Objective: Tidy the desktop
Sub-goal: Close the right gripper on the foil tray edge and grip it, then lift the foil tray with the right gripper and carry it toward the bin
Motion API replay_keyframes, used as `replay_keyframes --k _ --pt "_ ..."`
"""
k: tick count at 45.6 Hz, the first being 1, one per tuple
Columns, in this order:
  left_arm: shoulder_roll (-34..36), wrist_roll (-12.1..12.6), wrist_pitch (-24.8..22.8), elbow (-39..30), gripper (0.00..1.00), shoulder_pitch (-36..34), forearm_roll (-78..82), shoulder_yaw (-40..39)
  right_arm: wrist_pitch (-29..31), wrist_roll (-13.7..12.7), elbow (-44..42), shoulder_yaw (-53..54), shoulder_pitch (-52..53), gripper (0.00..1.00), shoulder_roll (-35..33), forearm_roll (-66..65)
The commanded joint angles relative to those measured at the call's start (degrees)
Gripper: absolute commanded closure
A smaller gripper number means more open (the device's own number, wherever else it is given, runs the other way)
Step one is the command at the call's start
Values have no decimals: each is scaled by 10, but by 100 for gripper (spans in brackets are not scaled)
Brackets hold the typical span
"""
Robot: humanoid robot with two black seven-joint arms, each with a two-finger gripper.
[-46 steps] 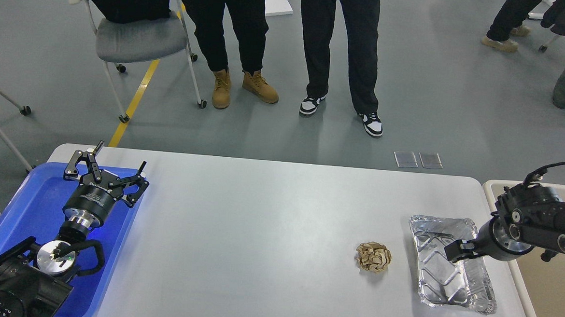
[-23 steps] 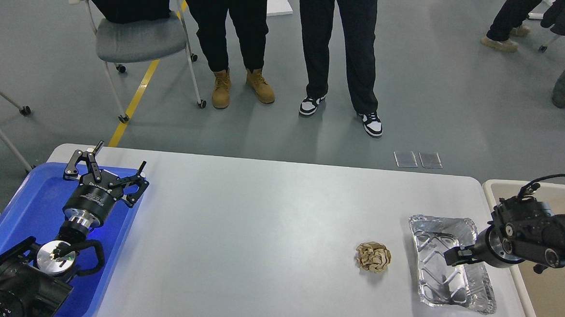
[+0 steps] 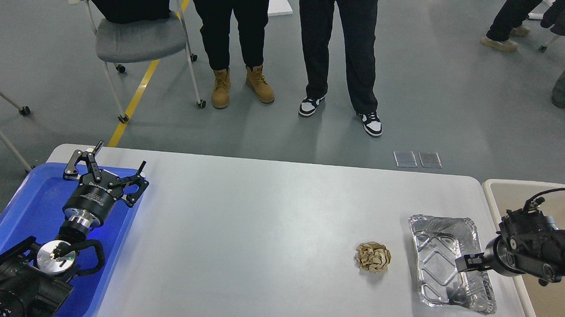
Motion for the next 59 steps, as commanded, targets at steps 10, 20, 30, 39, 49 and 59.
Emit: replay_keyframes --k 10,20,30,39,49,59 --pt "0 0 0 0 0 0 0 0 -46 2 -32 4 -27 1 26 0" --pt "0 0 0 0 0 0 0 0 -50 5 -37 4 -37 14 26 0" --pt "0 0 0 0 0 0 0 0 -59 6 -43 -2 -42 61 26 -12" --pt "0 0 0 0 0 0 0 0 -60 6 -43 -1 -48 100 26 -14" --pt "0 0 0 0 0 0 0 0 -59 6 -41 -2 -45 100 21 -13" --pt "0 0 0 0 0 0 1 0 -57 7 -30 0 -34 100 18 -9"
